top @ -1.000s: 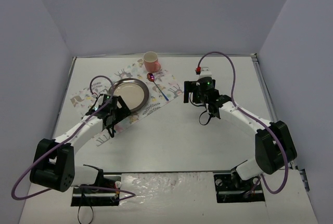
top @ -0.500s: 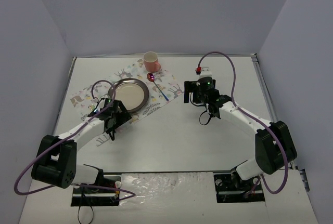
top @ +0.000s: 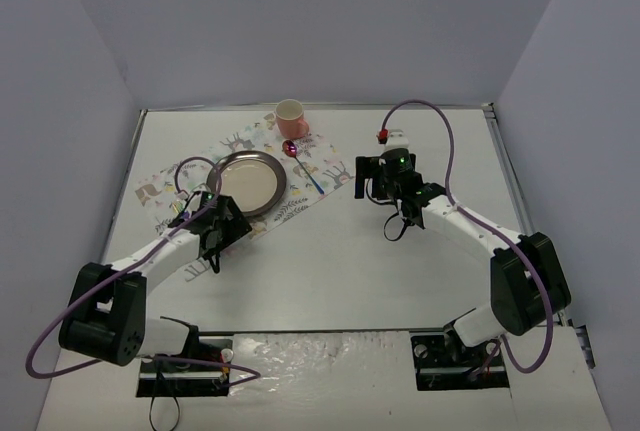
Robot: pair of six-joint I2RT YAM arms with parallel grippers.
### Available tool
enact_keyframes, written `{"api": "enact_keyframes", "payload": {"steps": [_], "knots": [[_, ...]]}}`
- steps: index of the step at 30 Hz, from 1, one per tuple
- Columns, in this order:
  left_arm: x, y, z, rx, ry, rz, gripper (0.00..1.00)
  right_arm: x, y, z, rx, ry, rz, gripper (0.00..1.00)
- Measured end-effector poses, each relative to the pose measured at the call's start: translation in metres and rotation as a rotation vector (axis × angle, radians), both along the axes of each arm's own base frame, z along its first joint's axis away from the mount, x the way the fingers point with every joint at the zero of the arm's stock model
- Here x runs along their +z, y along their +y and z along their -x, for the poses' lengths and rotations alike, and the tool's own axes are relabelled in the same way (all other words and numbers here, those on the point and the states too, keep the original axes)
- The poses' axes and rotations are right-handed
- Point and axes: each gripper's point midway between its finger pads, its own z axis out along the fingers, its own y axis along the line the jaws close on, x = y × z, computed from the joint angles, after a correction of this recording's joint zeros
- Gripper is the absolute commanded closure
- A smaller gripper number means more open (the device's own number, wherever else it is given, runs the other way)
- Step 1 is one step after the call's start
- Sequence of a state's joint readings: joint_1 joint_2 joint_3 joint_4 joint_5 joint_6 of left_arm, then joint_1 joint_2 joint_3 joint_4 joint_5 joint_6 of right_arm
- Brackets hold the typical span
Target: Set the dinner table for one person
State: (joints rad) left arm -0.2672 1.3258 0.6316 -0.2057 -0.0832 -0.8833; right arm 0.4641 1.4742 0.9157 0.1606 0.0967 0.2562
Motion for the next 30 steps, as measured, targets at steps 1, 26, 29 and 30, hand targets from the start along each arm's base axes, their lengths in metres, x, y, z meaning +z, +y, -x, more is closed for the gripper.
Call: {"api": "enact_keyframes", "payload": {"steps": [1, 26, 29, 30], "knots": [[0.000, 0.001, 0.001, 0.001, 0.000, -0.001, 0.12, 0.000, 0.000, 0.000, 0.000, 0.000, 0.000, 0.04], [0.152, 0.018, 0.000, -0.051, -0.200, -0.085, 0.03, -0.018, 0.088, -0.034, 0.328, -0.025, 0.157, 0.02], [0.154, 0.026, 0.016, -0.061, -0.181, -0.122, 0.03, -0.036, 0.101, -0.036, 0.374, -0.005, 0.200, 0.01], [0.155, 0.029, 0.020, -0.064, -0.180, -0.133, 0.03, -0.042, 0.105, -0.038, 0.385, 0.000, 0.212, 0.01]]}}
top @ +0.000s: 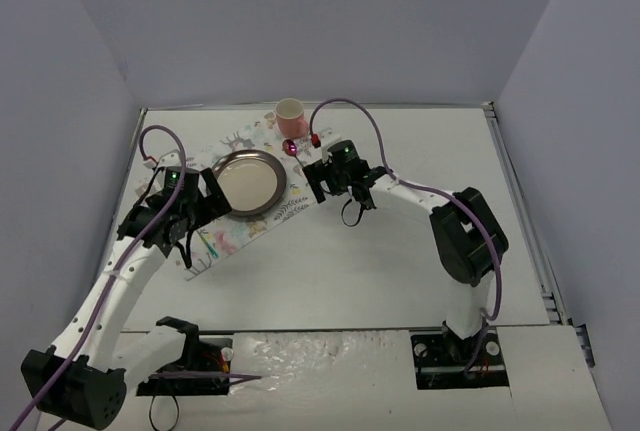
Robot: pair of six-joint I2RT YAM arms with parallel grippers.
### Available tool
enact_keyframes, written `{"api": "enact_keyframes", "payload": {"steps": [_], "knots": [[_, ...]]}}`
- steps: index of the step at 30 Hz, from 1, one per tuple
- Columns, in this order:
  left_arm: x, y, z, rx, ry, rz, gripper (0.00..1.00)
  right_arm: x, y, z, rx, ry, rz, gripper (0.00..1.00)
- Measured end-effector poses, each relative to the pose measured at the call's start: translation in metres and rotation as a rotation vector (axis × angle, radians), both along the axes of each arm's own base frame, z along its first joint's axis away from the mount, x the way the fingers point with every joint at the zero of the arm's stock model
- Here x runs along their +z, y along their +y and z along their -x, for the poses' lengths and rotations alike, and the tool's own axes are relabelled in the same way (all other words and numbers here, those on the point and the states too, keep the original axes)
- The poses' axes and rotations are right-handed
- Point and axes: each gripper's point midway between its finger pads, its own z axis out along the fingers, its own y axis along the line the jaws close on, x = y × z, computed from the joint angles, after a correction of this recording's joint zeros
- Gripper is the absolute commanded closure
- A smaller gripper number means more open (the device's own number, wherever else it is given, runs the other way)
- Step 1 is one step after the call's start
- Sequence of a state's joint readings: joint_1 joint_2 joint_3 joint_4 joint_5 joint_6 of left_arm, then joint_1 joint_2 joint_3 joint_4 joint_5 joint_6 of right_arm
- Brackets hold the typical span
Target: Set the dinner table for one person
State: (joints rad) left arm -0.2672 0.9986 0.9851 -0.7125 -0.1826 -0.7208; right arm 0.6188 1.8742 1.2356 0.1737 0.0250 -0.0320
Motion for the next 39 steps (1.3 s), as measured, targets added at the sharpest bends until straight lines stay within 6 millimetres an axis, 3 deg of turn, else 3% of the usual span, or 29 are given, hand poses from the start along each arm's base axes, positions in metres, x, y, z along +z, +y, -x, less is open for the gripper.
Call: {"api": "enact_keyframes", "payload": {"steps": [12, 23, 39], "knots": [[0.007, 0.025, 0.033, -0.043, -0.061, -0.119, 0.03, -0.050, 0.005, -0.024, 0.004, 0.013, 0.137, 0.01], [-0.011, 0.036, 0.046, -0.078, -0.051, -0.200, 0.03, -0.051, 0.008, -0.039, -0.021, -0.014, 0.152, 0.01], [-0.007, 0.038, 0.042, -0.076, -0.070, -0.213, 0.03, -0.050, 0.002, -0.042, -0.045, -0.025, 0.169, 0.01]]}}
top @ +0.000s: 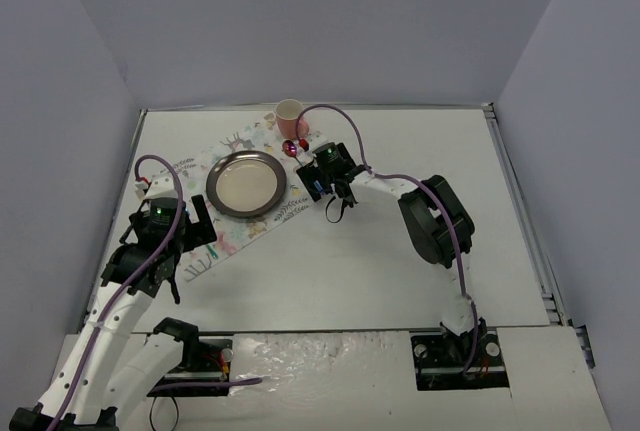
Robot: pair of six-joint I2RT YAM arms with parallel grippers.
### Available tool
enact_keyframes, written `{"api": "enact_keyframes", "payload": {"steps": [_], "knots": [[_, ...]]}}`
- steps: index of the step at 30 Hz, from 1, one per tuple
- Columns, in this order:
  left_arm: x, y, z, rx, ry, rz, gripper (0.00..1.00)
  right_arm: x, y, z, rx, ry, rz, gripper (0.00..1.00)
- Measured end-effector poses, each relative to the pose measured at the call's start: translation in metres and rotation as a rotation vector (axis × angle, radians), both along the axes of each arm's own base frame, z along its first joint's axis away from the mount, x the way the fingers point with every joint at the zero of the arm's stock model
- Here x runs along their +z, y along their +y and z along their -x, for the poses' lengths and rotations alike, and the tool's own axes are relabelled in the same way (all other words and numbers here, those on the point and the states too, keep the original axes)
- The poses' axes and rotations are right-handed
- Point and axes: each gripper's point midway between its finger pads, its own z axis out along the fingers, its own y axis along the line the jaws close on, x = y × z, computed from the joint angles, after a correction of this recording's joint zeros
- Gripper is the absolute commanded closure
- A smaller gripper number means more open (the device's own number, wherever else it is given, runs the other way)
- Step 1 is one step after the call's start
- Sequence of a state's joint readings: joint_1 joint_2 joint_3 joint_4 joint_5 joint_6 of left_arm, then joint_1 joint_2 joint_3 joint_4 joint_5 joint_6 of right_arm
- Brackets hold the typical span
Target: Set the dinner table for one person
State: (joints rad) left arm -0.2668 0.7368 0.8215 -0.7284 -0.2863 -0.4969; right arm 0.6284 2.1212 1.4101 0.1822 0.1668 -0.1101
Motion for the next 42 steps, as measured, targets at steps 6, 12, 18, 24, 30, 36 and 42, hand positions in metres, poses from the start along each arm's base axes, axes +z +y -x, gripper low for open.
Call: {"api": "enact_keyframes", "payload": {"steps": [6, 12, 18, 24, 30, 36, 42], "knots": [[0.000, 0.000, 0.000, 0.000, 0.000, 0.000, 0.03, 0.000, -0.002, -0.001, -0.008, -0.001, 0.000, 0.01], [0.001, 0.000, 0.000, 0.001, -0.003, 0.000, 0.03, 0.000, -0.005, -0.002, -0.018, -0.003, 0.003, 0.00], [0.004, 0.001, 0.001, 0.003, -0.019, 0.003, 0.03, 0.000, -0.006, -0.002, -0.023, -0.005, -0.001, 0.00], [0.008, 0.002, 0.005, 0.003, -0.024, 0.005, 0.03, 0.014, -0.012, 0.009, -0.032, -0.002, -0.017, 0.00], [0.051, 0.004, 0.011, 0.004, -0.086, 0.017, 0.03, 0.109, -0.027, 0.023, -0.068, -0.129, -0.134, 0.00], [0.109, 0.020, 0.032, 0.027, -0.215, -0.001, 0.03, 0.249, -0.079, 0.053, -0.190, -0.380, -0.315, 0.00], [0.141, 0.042, 0.070, 0.057, -0.284, -0.050, 0.03, 0.304, -0.155, 0.116, -0.355, -0.535, -0.410, 0.00]]}}
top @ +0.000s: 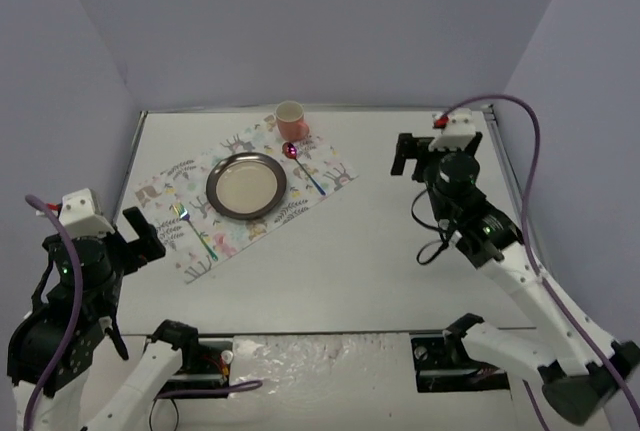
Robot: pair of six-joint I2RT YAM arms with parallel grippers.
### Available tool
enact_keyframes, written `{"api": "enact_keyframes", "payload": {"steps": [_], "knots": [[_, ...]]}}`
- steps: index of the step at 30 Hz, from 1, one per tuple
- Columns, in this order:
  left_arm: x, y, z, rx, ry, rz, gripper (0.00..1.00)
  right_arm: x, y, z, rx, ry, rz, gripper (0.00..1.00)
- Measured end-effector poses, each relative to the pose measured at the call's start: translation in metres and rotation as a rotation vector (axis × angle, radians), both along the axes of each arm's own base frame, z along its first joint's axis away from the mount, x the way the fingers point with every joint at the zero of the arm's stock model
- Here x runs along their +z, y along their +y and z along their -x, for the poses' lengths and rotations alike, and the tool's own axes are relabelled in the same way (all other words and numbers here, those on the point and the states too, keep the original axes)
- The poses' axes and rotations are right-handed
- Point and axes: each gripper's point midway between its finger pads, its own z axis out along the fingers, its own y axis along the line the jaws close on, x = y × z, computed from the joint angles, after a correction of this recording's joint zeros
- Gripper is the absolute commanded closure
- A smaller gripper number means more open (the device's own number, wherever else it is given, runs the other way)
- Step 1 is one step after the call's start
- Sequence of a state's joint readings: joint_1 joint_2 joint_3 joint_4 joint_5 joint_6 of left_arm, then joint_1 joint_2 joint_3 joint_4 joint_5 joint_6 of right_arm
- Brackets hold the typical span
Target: Set the dinner table for one person
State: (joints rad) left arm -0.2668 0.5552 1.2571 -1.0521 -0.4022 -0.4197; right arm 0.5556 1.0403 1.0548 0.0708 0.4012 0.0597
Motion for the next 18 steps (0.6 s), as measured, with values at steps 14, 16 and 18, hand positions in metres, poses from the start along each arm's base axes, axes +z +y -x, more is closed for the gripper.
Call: {"api": "enact_keyframes", "payload": {"steps": [14, 16, 18], "knots": [[-0.002, 0.020, 0.064, -0.020, -0.019, -0.042, 0.03, 0.041, -0.109, 0.120, -0.208, -0.200, -0.165, 0.00], [-0.004, 0.018, 0.066, -0.036, -0.012, -0.041, 0.03, 0.041, -0.118, 0.134, -0.217, -0.223, -0.190, 0.00], [-0.006, 0.015, 0.067, -0.056, 0.000, -0.038, 0.03, 0.038, -0.127, 0.146, -0.226, -0.238, -0.215, 0.00]]}}
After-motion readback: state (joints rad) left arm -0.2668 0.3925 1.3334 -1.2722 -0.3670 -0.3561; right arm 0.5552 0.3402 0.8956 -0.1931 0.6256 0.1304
